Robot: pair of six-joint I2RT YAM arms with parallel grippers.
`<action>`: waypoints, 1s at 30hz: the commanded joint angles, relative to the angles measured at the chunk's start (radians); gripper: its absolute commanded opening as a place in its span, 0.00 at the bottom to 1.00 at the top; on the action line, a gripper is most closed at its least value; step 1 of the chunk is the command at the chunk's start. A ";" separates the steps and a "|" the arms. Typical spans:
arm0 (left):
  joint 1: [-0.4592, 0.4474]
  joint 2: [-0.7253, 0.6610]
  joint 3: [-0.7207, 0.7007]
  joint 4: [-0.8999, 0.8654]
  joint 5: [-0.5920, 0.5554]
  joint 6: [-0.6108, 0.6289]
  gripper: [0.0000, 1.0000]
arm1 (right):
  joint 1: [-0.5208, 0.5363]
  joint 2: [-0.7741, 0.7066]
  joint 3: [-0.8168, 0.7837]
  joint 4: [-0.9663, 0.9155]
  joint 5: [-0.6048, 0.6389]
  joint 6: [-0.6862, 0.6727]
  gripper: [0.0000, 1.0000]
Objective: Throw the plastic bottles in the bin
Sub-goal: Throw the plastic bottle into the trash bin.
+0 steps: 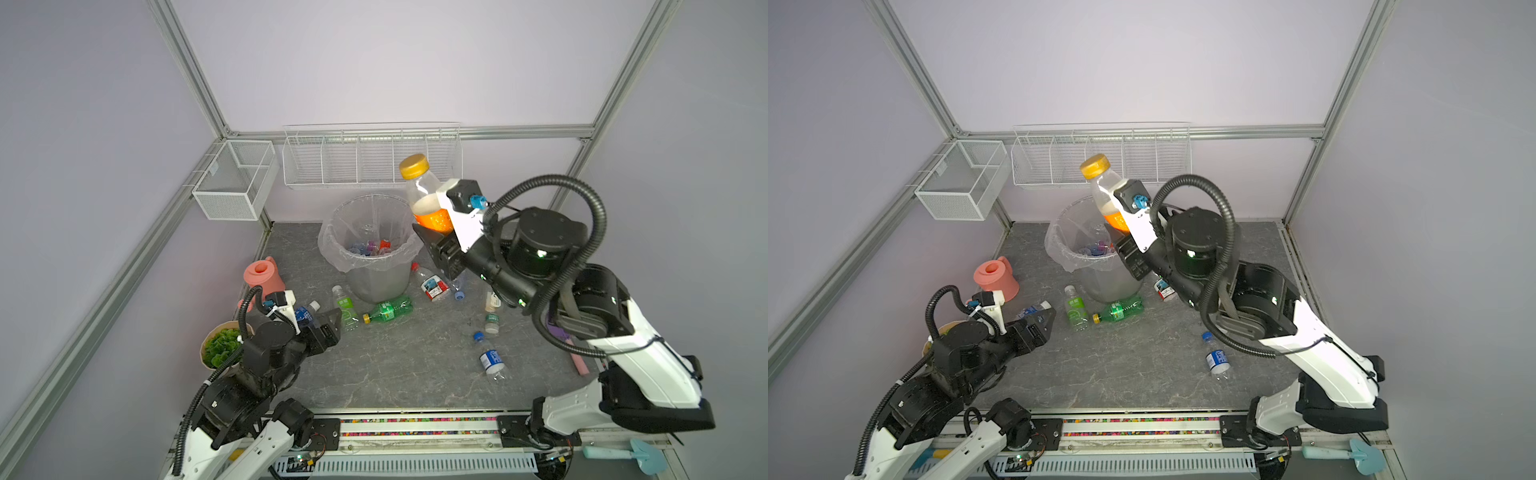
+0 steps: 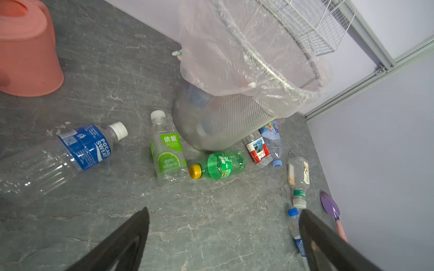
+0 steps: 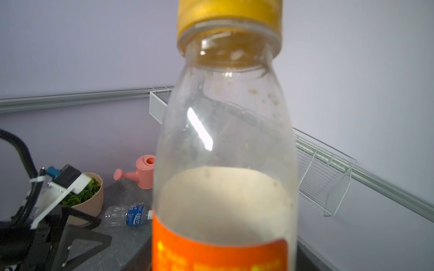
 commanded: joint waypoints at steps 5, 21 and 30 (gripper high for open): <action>0.002 -0.039 -0.016 -0.011 0.032 -0.025 0.98 | -0.165 0.258 0.231 -0.173 -0.239 0.109 0.45; 0.002 -0.033 0.016 -0.029 0.028 0.008 0.98 | -0.259 0.420 0.434 -0.394 -0.285 0.183 0.89; 0.001 0.008 0.033 -0.008 0.055 0.042 0.98 | -0.227 0.207 0.228 -0.312 -0.249 0.170 0.89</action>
